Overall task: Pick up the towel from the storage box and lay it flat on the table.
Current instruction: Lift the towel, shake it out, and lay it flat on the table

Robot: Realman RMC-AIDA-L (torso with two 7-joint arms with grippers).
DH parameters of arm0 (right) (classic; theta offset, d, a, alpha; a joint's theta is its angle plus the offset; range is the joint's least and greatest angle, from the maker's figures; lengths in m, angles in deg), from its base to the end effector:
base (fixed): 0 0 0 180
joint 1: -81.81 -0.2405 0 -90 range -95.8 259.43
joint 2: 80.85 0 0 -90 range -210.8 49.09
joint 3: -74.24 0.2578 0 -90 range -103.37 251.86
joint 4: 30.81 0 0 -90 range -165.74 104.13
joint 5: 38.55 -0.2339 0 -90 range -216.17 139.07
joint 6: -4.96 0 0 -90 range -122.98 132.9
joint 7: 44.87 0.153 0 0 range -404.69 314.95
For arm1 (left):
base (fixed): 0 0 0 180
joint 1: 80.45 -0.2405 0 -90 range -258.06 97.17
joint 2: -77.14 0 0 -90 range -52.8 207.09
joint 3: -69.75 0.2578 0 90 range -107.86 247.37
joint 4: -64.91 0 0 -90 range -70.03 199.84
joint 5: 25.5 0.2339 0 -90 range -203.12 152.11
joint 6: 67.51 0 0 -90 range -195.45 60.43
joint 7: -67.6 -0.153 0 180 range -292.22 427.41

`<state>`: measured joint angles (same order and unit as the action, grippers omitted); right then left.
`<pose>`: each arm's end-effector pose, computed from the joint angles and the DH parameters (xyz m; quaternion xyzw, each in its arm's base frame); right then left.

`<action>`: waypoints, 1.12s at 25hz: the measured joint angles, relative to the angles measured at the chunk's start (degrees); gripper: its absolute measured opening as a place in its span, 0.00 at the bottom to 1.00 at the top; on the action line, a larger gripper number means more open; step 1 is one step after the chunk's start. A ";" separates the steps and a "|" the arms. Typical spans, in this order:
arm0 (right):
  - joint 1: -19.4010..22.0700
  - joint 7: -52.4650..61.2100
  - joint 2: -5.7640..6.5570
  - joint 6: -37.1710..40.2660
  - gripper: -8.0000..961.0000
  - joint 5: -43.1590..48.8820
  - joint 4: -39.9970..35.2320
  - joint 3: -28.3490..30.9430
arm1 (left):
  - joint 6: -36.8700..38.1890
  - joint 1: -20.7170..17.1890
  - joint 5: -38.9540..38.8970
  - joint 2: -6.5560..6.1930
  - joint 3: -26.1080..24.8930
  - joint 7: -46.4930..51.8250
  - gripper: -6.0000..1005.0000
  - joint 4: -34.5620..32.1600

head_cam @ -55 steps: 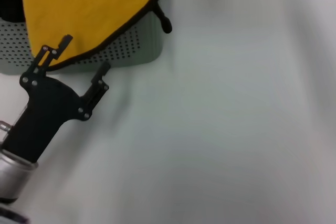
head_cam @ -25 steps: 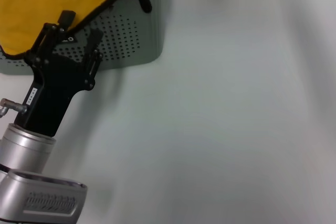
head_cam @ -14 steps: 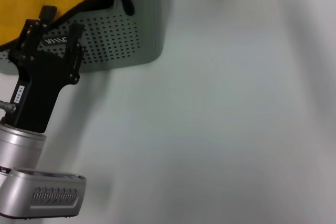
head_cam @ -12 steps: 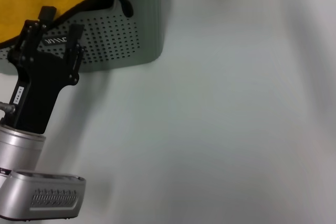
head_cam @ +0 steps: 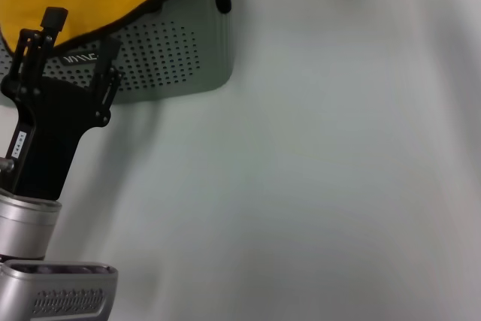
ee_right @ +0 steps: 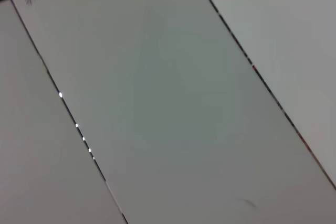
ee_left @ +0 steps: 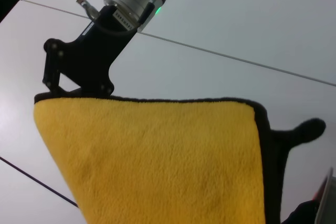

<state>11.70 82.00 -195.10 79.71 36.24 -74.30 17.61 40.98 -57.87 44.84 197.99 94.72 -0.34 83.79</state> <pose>-0.1105 0.4571 0.0641 0.8489 -0.2140 -0.4767 0.0794 -0.2774 0.2432 -0.0500 -0.6054 0.2956 -0.0854 0.7340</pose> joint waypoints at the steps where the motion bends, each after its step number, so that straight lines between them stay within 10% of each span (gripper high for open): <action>1: 0.20 0.26 -0.01 0.03 0.02 -0.46 0.01 -0.02 | 0.00 0.09 0.00 0.00 -0.01 -0.01 0.68 0.01; 28: -0.12 -1.05 -1.96 -1.68 0.02 -16.22 5.57 -7.32 | -0.71 4.41 -0.54 0.00 -5.84 1.67 0.69 2.18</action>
<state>11.58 80.95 -197.06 78.03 20.02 -68.73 10.29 40.27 -53.46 44.30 197.99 88.88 1.33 85.97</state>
